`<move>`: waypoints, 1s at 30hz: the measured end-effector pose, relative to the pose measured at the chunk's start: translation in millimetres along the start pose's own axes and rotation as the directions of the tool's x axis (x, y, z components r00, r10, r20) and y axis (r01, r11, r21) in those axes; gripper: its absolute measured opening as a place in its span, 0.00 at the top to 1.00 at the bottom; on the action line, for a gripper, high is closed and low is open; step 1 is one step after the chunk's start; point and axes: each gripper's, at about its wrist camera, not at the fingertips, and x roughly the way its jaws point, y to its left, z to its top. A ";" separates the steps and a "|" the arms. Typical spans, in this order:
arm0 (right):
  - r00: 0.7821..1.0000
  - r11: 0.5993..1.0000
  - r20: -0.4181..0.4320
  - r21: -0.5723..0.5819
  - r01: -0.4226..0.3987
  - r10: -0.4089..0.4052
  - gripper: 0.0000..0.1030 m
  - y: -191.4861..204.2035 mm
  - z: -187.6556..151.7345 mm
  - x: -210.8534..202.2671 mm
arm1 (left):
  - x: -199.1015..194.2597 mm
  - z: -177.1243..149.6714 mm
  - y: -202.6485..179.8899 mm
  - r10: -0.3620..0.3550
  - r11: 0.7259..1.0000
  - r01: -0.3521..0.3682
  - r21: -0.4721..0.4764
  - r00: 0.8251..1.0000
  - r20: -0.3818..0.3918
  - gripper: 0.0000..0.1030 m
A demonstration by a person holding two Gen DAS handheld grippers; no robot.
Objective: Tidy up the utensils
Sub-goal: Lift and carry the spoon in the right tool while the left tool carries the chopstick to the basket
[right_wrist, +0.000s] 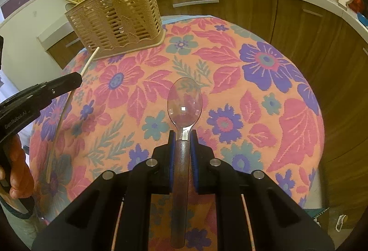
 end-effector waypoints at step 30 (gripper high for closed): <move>0.995 0.999 -0.099 -0.040 -0.007 0.003 0.90 -3.9 12.1 22.9 | -40.7 3.3 17.5 0.083 0.996 -0.077 -0.047 0.988 0.134 0.96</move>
